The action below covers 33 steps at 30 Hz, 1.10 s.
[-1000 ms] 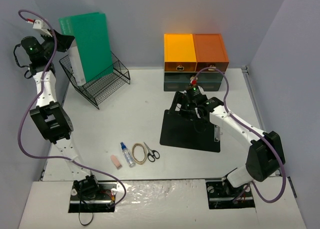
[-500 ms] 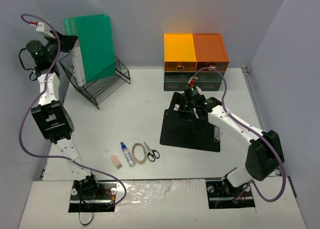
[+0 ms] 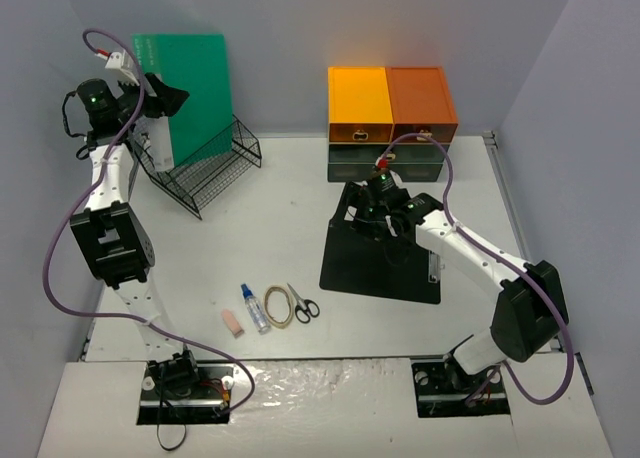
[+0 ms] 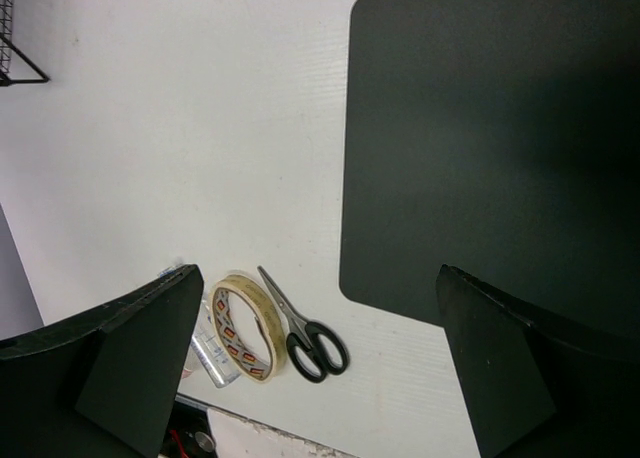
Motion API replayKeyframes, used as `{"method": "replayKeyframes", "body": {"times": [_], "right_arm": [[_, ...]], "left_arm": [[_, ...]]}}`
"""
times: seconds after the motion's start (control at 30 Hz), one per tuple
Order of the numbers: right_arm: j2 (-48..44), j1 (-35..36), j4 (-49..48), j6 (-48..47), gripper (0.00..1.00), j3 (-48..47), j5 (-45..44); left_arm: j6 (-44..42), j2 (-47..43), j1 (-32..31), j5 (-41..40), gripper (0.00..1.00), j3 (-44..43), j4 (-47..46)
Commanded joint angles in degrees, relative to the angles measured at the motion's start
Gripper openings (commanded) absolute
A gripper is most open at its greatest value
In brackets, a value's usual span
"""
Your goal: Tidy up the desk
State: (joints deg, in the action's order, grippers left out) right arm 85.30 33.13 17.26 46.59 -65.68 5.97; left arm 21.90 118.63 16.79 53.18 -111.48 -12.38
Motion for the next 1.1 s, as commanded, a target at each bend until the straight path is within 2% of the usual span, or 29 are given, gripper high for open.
{"method": "replayKeyframes", "body": {"times": [0.0,0.3,0.57,0.67,0.77,0.83,0.87,1.07], "right_arm": [[0.7,0.7,-1.9,0.7,1.0,-4.2,0.5],[0.5,1.7,-3.0,1.9,1.0,-3.5,0.1],[0.2,2.2,-3.1,2.5,1.0,-3.2,0.0],[0.4,2.3,-3.3,2.4,1.0,-3.4,0.0],[0.6,2.2,-3.2,2.3,1.0,-3.6,0.0],[0.5,2.2,-3.1,2.2,1.0,-3.5,0.0],[0.5,2.2,-3.2,2.2,1.0,-3.4,0.0],[0.5,2.3,-3.1,1.9,1.0,-2.9,0.2]], "left_arm": [[-4.7,-2.0,-0.9,0.2,0.75,-3.3,4.7],[-9.2,-1.2,-0.9,-1.2,0.76,-8.8,11.5],[-7.7,-1.7,-0.9,-0.5,0.75,-9.0,9.7],[-7.4,-1.1,-0.9,0.5,0.55,-9.7,10.3],[-7.3,-1.1,-1.0,0.9,0.21,-9.9,10.6],[-7.3,-1.0,-1.0,1.2,0.03,-10.3,10.8],[-7.4,-1.0,-1.0,1.3,0.0,-10.5,11.2],[-7.1,-2.4,-0.8,2.5,0.0,-8.5,9.6]]}}
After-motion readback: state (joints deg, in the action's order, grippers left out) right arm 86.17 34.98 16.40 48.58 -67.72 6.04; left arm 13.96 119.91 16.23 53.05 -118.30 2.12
